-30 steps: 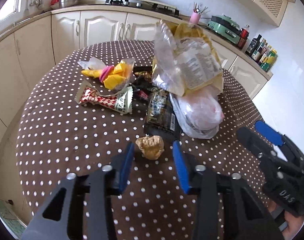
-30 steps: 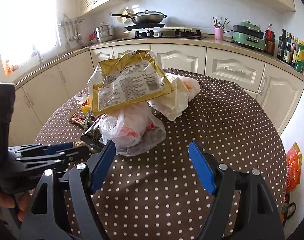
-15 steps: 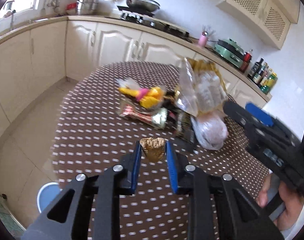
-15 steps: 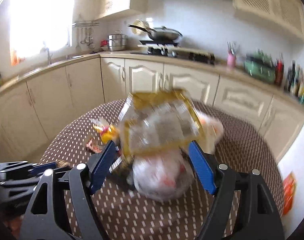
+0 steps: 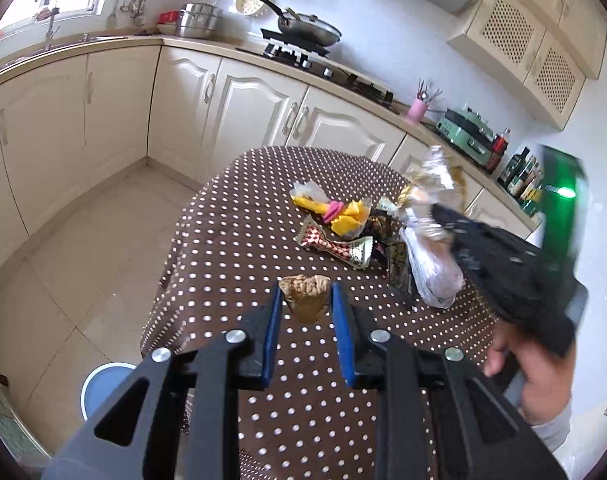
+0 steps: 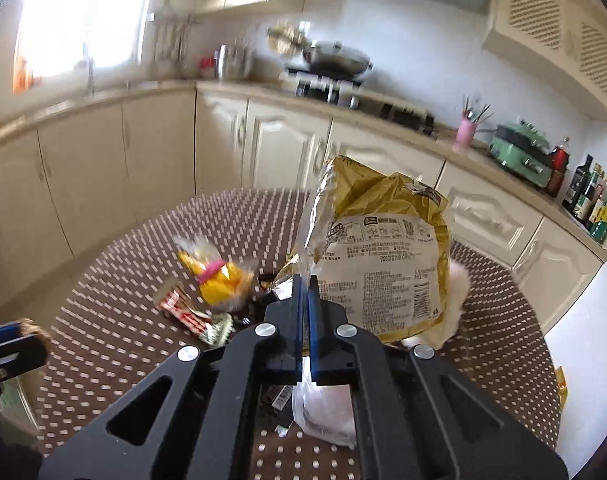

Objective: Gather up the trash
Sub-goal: 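Grasp the yellow-labelled plastic bag with the right tool while the left holds the wrapper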

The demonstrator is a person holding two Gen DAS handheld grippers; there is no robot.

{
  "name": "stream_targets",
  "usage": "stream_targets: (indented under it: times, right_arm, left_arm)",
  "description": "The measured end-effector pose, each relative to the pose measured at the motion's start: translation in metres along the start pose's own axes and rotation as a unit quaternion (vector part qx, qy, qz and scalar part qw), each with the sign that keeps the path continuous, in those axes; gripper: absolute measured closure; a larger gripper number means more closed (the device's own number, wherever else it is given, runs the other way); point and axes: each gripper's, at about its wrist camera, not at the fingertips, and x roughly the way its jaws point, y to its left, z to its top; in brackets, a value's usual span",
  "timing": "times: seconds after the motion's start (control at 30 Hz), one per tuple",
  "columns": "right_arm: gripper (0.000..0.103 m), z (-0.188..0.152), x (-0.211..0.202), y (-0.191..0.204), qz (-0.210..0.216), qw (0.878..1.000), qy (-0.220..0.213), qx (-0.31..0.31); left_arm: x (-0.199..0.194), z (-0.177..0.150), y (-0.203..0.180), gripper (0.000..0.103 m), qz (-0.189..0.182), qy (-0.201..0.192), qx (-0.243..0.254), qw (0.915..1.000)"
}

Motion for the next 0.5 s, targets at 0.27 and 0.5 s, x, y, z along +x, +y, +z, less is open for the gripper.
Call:
stream_targets:
  times: [0.27,0.5]
  right_arm:
    - [0.102,0.011,-0.071,0.044,0.127,0.991,-0.041,-0.010]
    - [0.102,0.005,-0.075,0.141,0.230,0.971,-0.006,-0.062]
  left_arm:
    - [-0.045,-0.015,0.029,0.079,0.002,-0.027,-0.019,0.9995]
    - [-0.095,-0.043,0.091,0.079,0.058,-0.042,-0.057,0.9958]
